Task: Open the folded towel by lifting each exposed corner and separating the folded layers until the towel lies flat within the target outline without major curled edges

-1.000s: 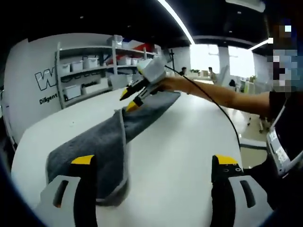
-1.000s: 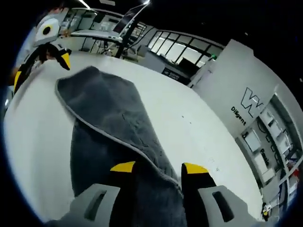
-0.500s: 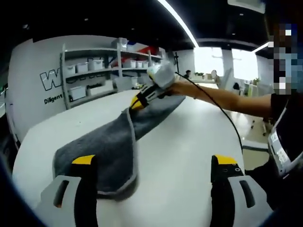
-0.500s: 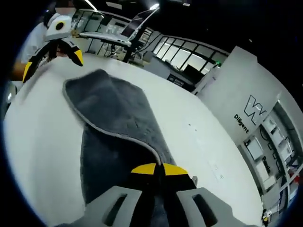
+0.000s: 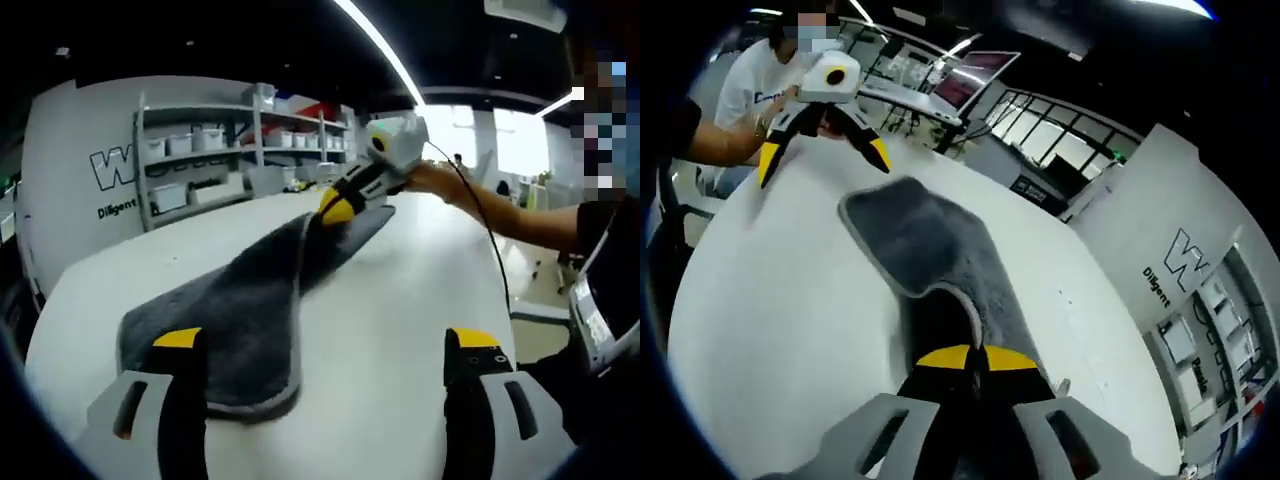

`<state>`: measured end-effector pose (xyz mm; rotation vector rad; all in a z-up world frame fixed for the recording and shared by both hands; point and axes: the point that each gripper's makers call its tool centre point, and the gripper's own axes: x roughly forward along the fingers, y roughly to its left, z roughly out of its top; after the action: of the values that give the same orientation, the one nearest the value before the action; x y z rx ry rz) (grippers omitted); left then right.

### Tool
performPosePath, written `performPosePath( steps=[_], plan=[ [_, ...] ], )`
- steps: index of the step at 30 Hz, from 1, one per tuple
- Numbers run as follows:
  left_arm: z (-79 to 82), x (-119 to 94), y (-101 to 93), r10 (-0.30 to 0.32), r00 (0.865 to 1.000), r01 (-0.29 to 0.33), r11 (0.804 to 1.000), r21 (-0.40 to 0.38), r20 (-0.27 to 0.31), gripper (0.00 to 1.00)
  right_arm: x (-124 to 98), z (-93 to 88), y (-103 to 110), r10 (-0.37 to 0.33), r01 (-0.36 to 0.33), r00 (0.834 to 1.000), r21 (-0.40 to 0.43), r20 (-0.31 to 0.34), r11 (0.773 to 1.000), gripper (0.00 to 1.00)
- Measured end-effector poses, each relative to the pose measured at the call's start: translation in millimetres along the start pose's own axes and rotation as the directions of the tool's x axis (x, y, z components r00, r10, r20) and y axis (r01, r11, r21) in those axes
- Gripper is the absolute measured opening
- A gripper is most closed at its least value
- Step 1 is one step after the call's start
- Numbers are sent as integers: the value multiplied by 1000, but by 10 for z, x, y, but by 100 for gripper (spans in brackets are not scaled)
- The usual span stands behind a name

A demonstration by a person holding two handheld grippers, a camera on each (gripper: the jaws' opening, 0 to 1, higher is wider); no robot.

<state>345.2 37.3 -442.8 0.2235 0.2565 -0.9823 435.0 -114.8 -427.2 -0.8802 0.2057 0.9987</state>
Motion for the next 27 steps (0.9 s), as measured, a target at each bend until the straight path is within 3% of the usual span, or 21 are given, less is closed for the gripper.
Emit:
performPosePath(
  steps=[9, 18, 24, 27],
  plan=[
    [25, -93, 30, 12, 1000, -12, 1000, -8, 19, 95, -152, 142, 434, 83, -83, 997, -43, -2, 996, 0],
    [-15, -106, 29, 10, 1000, -10, 1000, -21, 11, 94, -15, 26, 748, 212, -213, 977, -42, -33, 976, 0],
    [-7, -107, 36, 22, 1000, -21, 999, -25, 21, 90, 111, -66, 893, 297, -294, 954, 52, -38, 954, 0],
    [-15, -127, 43, 26, 999, -25, 999, -32, 27, 90, 128, -26, 1006, 361, -359, 932, 148, 13, 922, 0]
  ],
)
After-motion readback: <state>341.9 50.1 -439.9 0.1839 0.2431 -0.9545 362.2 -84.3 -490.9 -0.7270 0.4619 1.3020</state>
